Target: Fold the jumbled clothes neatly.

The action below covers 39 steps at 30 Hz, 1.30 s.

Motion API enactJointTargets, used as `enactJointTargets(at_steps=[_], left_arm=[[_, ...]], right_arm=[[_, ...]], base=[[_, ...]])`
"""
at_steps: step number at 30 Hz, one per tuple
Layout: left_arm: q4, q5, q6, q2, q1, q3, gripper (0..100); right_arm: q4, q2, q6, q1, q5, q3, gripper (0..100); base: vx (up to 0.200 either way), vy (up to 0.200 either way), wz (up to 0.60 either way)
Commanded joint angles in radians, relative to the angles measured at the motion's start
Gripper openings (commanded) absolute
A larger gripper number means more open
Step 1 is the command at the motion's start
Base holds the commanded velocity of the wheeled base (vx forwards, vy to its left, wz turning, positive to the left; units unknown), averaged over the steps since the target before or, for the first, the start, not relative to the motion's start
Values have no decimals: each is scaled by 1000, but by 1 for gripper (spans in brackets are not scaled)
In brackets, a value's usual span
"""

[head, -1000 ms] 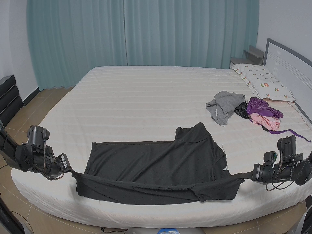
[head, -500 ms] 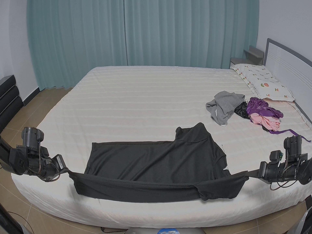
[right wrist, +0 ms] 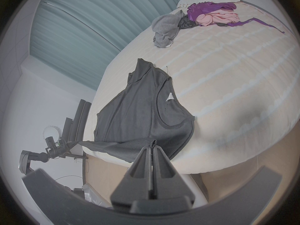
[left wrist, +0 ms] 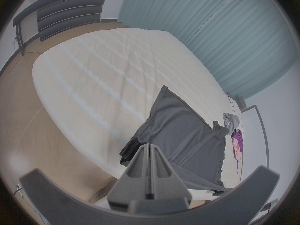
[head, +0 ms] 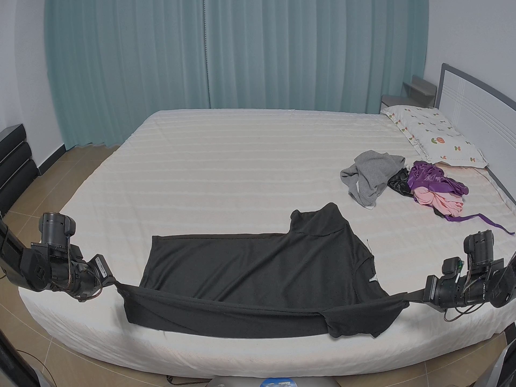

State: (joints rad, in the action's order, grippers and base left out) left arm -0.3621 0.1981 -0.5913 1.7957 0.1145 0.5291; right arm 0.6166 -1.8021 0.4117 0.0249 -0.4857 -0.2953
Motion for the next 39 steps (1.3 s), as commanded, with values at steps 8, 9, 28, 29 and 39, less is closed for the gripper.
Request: enactJointTargets(at_steps=[8, 9, 28, 29, 39], left_arm=[[9, -2, 5, -67, 1, -61, 0], [9, -3, 5, -70, 1, -67, 0], [9, -2, 30, -162, -2, -166, 0], [8, -2, 30, -154, -4, -163, 0], [-4, 1, 21, -42, -4, -80, 0]], right_arm=[[8, 41, -10, 13, -4, 90, 0], [6, 43, -10, 17, -4, 91, 0], [9, 56, -11, 27, -1, 137, 0], [11, 58, -11, 32, -4, 130, 0], [-17, 21, 6, 24, -4, 12, 0]], base=[[0, 0, 0], [0, 0, 0], [0, 0, 0], [0, 0, 0], [0, 0, 0]])
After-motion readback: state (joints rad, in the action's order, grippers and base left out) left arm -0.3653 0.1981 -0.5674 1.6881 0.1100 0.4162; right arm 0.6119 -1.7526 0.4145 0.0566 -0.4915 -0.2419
